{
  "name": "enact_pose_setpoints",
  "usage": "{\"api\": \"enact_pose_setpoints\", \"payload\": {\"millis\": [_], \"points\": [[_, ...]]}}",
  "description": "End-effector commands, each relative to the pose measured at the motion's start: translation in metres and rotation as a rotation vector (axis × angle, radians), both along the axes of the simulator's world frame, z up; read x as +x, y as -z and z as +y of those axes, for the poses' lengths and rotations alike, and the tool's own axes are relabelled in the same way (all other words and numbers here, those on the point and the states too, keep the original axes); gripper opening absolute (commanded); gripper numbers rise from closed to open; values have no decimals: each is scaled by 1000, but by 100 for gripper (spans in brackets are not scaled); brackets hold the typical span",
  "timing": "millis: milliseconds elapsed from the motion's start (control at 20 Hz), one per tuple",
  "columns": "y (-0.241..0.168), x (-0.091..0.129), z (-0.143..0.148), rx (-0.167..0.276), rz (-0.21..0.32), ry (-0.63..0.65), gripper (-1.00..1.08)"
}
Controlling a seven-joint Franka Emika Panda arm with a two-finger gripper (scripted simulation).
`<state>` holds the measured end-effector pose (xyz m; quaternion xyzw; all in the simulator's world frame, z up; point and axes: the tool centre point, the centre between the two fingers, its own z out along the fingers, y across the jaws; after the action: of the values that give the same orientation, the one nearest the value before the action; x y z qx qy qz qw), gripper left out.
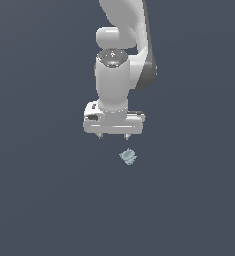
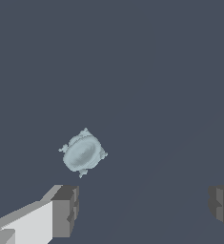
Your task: Pick up the object and move it to a goal position.
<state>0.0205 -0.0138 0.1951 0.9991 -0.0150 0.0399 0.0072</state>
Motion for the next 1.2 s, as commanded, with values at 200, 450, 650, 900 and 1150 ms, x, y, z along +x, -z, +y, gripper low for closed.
{"api": "enact_pose_setpoints", "payload": {"millis": [200, 450, 650, 900, 1150], "points": [[2, -1, 6, 4, 3, -16, 100], [7, -3, 23, 18, 11, -55, 100], [7, -4, 26, 21, 12, -56, 100], [10, -3, 26, 18, 14, -77, 100], [19, -1, 30, 11, 22, -139, 100]]}}
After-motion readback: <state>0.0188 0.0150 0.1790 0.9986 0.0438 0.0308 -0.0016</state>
